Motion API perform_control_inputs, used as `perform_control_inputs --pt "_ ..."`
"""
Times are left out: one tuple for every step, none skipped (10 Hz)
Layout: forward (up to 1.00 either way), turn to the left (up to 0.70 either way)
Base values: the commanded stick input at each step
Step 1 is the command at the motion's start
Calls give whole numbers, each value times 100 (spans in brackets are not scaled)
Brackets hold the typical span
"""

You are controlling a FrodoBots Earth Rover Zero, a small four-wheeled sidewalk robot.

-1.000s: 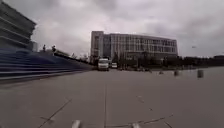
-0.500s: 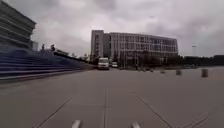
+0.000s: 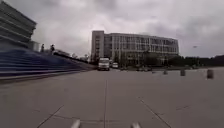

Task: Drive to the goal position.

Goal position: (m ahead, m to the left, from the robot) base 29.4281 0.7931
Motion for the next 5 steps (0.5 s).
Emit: perform_control_inputs --pt "70 0" --pt "70 0" --pt "70 0" --pt "70 0" --pt "70 0"
